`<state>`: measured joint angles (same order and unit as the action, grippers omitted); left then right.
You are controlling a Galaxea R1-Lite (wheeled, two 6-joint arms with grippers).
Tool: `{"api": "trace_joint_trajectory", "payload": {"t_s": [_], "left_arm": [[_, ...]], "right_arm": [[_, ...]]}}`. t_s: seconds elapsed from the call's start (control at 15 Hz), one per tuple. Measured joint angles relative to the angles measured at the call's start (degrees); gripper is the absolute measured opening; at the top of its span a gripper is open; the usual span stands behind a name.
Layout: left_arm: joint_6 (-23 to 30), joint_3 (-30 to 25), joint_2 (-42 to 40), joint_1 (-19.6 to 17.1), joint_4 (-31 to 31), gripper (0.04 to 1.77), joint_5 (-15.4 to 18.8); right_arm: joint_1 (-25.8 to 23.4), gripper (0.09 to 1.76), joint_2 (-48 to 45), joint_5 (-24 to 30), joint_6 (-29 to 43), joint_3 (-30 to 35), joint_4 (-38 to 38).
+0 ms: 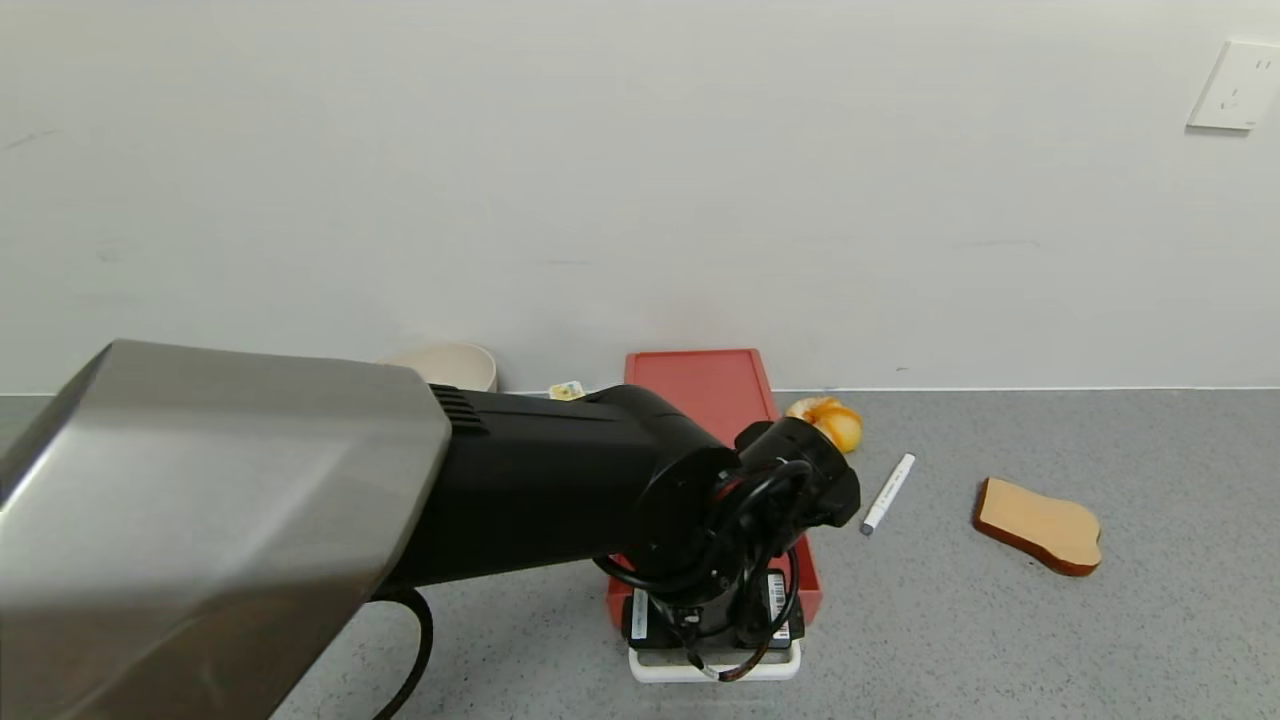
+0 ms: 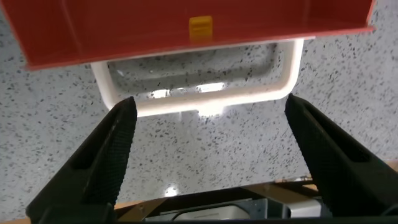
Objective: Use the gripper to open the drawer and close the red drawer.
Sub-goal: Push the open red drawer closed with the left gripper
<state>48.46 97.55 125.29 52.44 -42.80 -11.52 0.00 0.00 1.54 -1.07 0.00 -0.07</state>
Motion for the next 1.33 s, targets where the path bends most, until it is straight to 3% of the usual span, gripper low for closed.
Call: {"api": "trace_joint_trajectory", "payload": {"t_s": [0.33, 0.47, 0.73, 1.33], "left_arm": [[4.3, 7.1, 4.0, 0.0, -6.8, 1.72, -1.2], [5.4, 9.6, 5.6, -0.2, -8.5, 1.72, -3.5], [6.1, 10.6, 7.2, -0.1, -8.2, 1.72, -6.3], [3.9, 11.2, 8.2, -0.1, -8.0, 1.72, -6.3]], "right_arm": [[0.0, 1.71, 0.0, 0.0, 0.0, 0.0, 0.0], [0.0, 1.71, 0.0, 0.0, 0.0, 0.0, 0.0], [0.0, 1.71, 0.0, 0.0, 0.0, 0.0, 0.0], [0.0, 1.71, 0.0, 0.0, 0.0, 0.0, 0.0]]}}
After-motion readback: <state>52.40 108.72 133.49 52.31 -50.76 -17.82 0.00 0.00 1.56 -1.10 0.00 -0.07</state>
